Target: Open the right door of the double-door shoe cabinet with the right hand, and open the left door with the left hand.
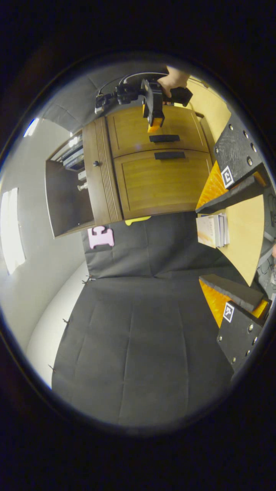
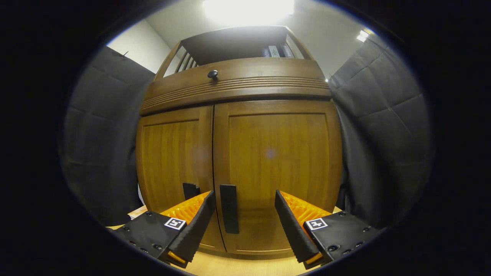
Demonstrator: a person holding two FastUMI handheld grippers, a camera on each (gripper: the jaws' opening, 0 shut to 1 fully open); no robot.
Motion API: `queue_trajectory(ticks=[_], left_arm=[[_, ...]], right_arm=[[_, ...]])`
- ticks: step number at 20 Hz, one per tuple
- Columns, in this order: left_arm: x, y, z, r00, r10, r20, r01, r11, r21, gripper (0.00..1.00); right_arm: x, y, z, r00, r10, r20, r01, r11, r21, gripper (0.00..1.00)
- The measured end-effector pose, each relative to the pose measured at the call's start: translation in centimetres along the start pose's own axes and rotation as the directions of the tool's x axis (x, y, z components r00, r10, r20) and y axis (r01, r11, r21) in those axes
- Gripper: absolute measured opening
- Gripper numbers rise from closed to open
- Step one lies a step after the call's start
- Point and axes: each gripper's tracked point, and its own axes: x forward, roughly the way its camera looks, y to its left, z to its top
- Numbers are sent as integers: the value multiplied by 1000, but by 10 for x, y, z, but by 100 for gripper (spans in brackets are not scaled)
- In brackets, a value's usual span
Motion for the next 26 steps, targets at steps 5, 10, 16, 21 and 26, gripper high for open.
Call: queue_trajectory(ticks=[5,10,16,21,26], left_arm=[[1,-1,1,999,33,-8,-33,999,19,92],[1,0,1,999,50,-11,-50,998,27,92],[-3,1,3,998,64,-6,-64,997,40,92],[-1,-2,-3,998,57,-12,-57,998,31,92],[2,-25,4,1000,17,6,-17,1000,14,92]], right_arm=[[25,6,-20,999,18,-41,-18,1000,-15,97],[54,11,-42,995,26,-100,-28,999,-17,92],[68,19,-68,988,38,-150,-29,998,61,67],[73,23,-66,987,24,-160,-20,1000,24,23],[56,24,-61,981,61,-183,-55,998,38,16]])
